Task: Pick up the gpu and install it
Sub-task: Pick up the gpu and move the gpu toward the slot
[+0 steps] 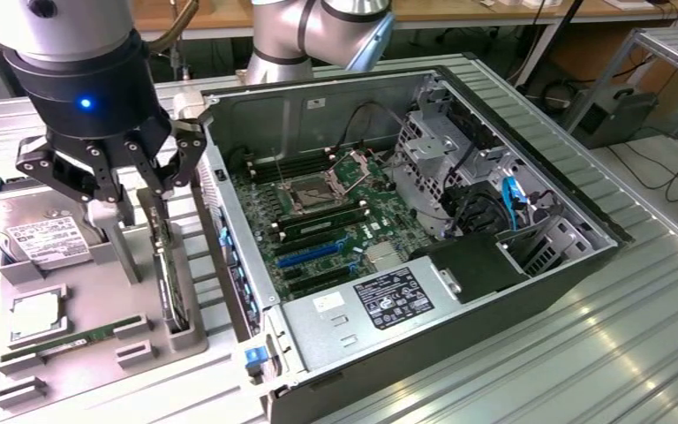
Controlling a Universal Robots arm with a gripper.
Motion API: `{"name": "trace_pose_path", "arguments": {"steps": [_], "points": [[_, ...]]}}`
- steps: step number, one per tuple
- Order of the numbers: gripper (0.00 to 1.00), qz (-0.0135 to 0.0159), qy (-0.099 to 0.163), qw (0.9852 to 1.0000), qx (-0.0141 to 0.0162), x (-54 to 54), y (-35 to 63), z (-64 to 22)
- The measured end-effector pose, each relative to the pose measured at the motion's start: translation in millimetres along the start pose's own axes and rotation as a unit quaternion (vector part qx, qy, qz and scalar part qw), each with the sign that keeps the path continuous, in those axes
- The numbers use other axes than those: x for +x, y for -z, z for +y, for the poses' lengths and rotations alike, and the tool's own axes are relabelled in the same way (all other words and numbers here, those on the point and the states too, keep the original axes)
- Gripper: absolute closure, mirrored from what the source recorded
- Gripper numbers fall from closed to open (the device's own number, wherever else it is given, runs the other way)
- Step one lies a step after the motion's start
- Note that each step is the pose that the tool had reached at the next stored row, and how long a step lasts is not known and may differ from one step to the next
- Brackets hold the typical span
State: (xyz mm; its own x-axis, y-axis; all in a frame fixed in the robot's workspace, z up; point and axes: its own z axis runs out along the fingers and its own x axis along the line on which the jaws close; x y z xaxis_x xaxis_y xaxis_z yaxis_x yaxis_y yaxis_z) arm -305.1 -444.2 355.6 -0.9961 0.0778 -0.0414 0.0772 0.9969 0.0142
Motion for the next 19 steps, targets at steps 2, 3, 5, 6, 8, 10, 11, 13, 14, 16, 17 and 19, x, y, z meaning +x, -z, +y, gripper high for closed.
{"name": "trace_pose_path", "arguments": {"steps": [2, 3, 5, 6, 8, 10, 11, 13, 14, 16, 17, 19], "points": [[0.64, -0.0004, 0.0, 1.0, 0.0, 1.4, -6.1, -0.2], [0.64, -0.0004, 0.0, 1.0, 0.0, 2.0, -8.7, -0.2], [0.64, -0.0006, 0.0, 1.0, 0.0, 3.0, -13.1, -0.4], [0.64, -0.0007, 0.0, 1.0, -0.0001, 3.4, -15.0, -0.4], [0.64, -0.0009, 0.0, 1.0, 0.0, 4.3, -19.1, -0.6], [0.64, -0.0014, -0.001, 1.0, -0.0001, 5.2, -24.1, -0.7], [0.64, -0.0016, -0.001, 1.0, -0.0001, 5.4, -25.8, -0.7], [0.64, -0.0022, 0.0, 1.0, -0.0001, 5.9, -30.1, -0.8], [0.64, -0.0025, 0.0, 1.0, -0.0002, 6.0, -31.9, -0.8], [0.64, -0.0037, 0.0, 1.0, -0.0003, 6.4, -36.3, -0.9], [0.64, -0.0042, 0.0, 1.0, -0.0003, 6.4, -37.8, -0.9], [0.64, -0.0051, 0.0, 1.0, -0.0004, 6.7, -41.1, -1.0]]}}
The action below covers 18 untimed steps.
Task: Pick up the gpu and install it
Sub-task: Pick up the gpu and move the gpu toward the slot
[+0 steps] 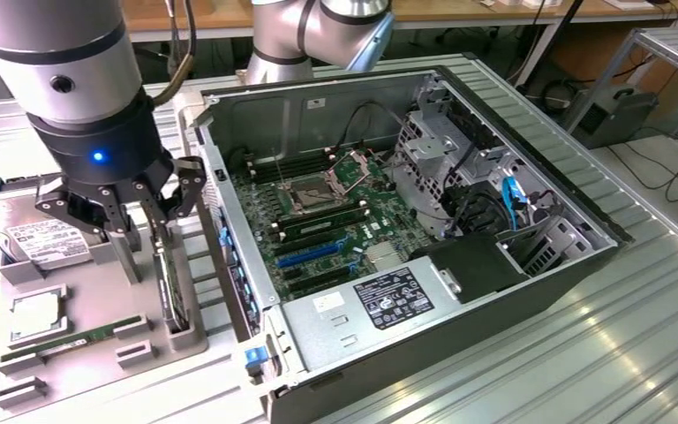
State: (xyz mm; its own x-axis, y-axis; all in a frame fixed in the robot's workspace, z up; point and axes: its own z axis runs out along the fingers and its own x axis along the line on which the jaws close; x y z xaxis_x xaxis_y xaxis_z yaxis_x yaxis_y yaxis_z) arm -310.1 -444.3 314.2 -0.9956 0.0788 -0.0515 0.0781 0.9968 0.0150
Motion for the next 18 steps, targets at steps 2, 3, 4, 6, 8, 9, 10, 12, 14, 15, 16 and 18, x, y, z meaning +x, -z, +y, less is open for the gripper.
{"name": "trace_pose_path", "arguments": {"steps": [2, 3, 4, 6, 8, 9, 10, 12, 14, 15, 16, 18], "points": [[0.64, -0.0009, 0.0, 1.0, 0.0, 1.1, -6.7, -0.1], [0.64, -0.001, 0.0, 1.0, -0.0001, 1.8, -9.3, -0.2], [0.64, -0.0011, 0.0, 1.0, -0.0001, 2.4, -11.4, -0.3], [0.64, -0.0013, 0.0, 1.0, -0.0001, 3.3, -14.9, -0.4], [0.64, -0.0018, 0.0, 1.0, -0.0001, 4.0, -18.7, -0.6], [0.64, -0.0025, 0.0, 1.0, -0.0002, 4.1, -20.1, -0.6], [0.64, -0.0033, 0.0, 1.0, -0.0002, 4.3, -21.5, -0.6], [0.64, -0.0063, 0.0, 1.0, -0.0004, 4.5, -25.6, -0.6], [0.64, -0.0075, 0.0, 1.0, -0.0006, 4.8, -28.9, -0.7], [0.64, -0.0076, 0.0, 1.0, -0.0005, 5.0, -30.7, -0.7], [0.64, -0.0077, 0.0, 1.0, -0.0005, 5.3, -32.4, -0.8], [0.64, -0.0081, -0.001, 1.0, -0.0006, 5.9, -36.3, -0.9]]}}
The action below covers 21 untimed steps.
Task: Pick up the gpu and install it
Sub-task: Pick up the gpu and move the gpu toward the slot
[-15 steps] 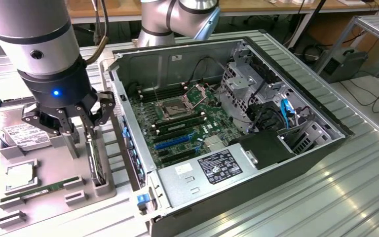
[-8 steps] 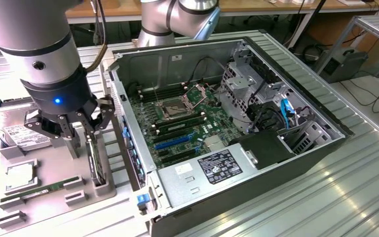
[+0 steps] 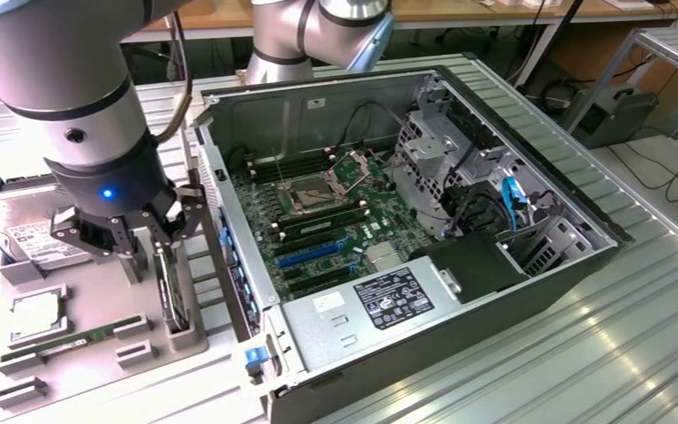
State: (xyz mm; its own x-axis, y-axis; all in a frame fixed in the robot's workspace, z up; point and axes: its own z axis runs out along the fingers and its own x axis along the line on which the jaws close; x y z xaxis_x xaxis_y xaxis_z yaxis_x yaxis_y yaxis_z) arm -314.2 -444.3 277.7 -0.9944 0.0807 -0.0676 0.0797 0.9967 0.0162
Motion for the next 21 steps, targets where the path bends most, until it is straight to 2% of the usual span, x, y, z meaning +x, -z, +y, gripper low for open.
{"name": "trace_pose_path", "arguments": {"steps": [8, 16, 21], "points": [[0.64, -0.0021, -0.002, 1.0, 0.0, 1.4, -15.7, -0.3], [0.64, -0.0043, -0.005, 1.0, 0.0001, 2.0, -24.0, 0.2], [0.64, -0.0057, -0.007, 1.0, 0.0001, 2.2, -29.7, 4.2]]}}
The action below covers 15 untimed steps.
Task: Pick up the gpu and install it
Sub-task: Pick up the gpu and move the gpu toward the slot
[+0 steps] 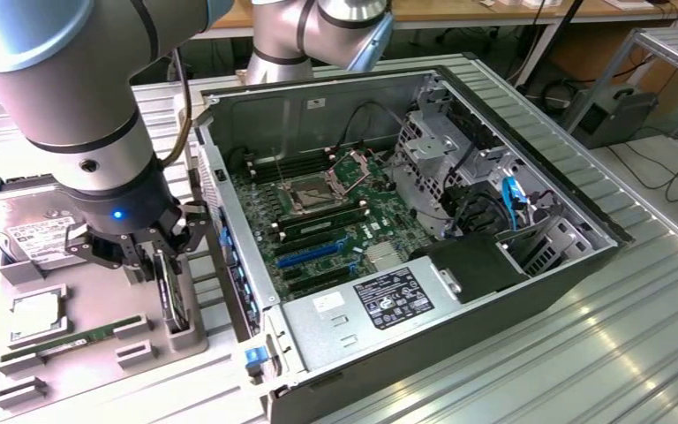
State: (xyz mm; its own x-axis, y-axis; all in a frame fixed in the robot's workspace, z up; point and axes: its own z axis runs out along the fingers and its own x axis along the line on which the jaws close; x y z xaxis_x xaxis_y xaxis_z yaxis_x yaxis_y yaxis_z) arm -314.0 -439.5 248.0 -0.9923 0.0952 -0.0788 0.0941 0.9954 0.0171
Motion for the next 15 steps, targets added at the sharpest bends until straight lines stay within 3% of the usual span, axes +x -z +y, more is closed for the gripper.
{"name": "trace_pose_path", "arguments": {"steps": [15], "points": [[0.64, -0.0004, -0.002, 1.0, 0.0001, 0.5, -2.2, 2.9]]}}
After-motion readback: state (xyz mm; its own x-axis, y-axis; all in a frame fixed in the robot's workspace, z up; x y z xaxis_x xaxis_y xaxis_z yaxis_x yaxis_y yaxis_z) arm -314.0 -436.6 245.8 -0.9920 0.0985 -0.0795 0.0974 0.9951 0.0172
